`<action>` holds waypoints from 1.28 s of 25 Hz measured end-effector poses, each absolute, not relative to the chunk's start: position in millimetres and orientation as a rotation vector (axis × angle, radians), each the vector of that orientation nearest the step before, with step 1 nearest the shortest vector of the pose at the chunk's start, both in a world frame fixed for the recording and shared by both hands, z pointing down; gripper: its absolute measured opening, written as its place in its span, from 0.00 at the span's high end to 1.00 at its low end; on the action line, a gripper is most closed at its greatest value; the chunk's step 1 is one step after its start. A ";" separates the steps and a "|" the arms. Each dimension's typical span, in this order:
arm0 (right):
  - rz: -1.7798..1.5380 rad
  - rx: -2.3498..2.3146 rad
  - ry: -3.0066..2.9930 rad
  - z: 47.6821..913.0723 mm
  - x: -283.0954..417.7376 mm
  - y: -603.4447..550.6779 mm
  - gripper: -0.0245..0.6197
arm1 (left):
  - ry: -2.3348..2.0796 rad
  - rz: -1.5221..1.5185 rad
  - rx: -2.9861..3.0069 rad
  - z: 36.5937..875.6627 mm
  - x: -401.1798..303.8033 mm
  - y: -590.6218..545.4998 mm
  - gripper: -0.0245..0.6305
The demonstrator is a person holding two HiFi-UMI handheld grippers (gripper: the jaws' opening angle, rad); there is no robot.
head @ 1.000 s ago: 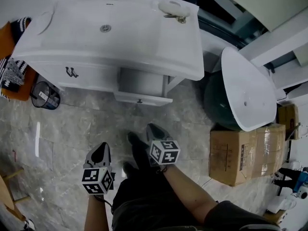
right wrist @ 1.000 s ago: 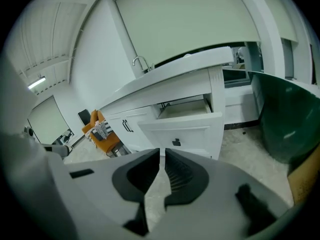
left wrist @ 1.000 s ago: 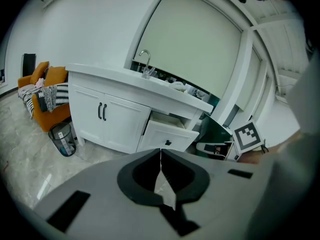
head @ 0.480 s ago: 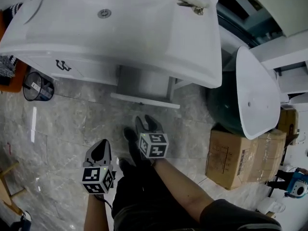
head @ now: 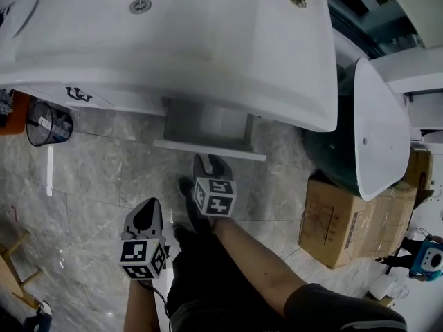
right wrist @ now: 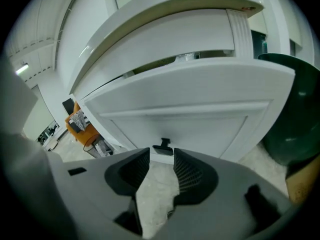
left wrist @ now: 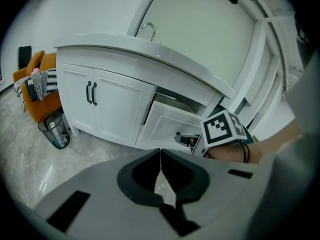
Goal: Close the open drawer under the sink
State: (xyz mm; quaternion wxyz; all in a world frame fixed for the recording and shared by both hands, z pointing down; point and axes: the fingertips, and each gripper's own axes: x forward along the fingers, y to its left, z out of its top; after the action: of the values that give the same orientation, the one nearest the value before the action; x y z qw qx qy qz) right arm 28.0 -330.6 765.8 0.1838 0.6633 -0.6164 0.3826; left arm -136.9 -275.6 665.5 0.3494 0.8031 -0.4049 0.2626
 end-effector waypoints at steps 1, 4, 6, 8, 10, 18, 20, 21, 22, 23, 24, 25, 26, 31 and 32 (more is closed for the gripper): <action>1.081 1.868 -1.740 767.9 28.7 -333.2 0.73 | -1.045 0.683 2.078 667.6 -134.8 -277.0 0.94; 1.089 1.865 -1.748 773.2 30.4 -340.6 0.73 | -1.033 0.688 2.075 672.2 -127.9 -281.1 0.94; 1.090 1.866 -1.748 774.8 31.4 -345.1 0.73 | -1.023 0.692 2.074 674.6 -123.5 -282.6 0.94; 1.090 1.868 -1.746 775.4 31.8 -347.9 0.73 | -1.013 0.697 2.076 676.8 -119.5 -284.2 0.94; 1.090 1.875 -1.750 775.2 32.3 -348.9 0.73 | -1.005 0.703 2.077 678.5 -115.9 -285.4 0.94; 1.089 1.914 -1.773 774.6 44.9 -374.0 0.73 | -0.987 0.710 2.084 682.9 -107.2 -294.1 0.94; 1.081 1.921 -1.783 773.2 50.0 -385.4 0.73 | -0.988 0.710 2.085 682.7 -106.4 -297.3 0.94; 1.076 1.924 -1.787 772.6 53.0 -391.4 0.73 | -0.987 0.711 2.087 682.4 -105.4 -298.7 0.94; 1.071 1.928 -1.790 772.1 56.1 -397.1 0.73 | -0.987 0.712 2.089 682.2 -104.3 -299.9 0.94; 1.066 1.931 -1.794 771.7 58.8 -402.2 0.73 | -0.986 0.713 2.090 682.2 -103.4 -300.7 0.94; 1.062 1.934 -1.798 771.4 60.8 -406.6 0.73 | -0.986 0.714 2.090 682.3 -102.8 -301.5 0.94; 1.059 1.935 -1.802 771.2 62.3 -410.1 0.73 | -0.987 0.714 2.088 682.2 -102.5 -302.2 0.94; 1.056 1.937 -1.805 771.0 63.5 -413.0 0.73 | -0.988 0.713 2.088 681.9 -102.1 -303.0 0.94; 1.051 1.954 -1.808 769.8 72.0 -428.6 0.73 | -0.990 0.707 2.088 680.2 -100.9 -307.3 0.94; 1.049 1.954 -1.809 769.5 73.7 -432.2 0.73 | -0.991 0.707 2.087 680.2 -101.5 -308.1 0.94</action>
State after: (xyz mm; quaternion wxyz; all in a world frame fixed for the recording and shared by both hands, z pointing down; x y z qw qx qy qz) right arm 73.7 -432.2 769.5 0.1394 0.6761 -0.6259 0.3629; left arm -101.5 -308.1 680.2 0.3548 0.8075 -0.3836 0.2737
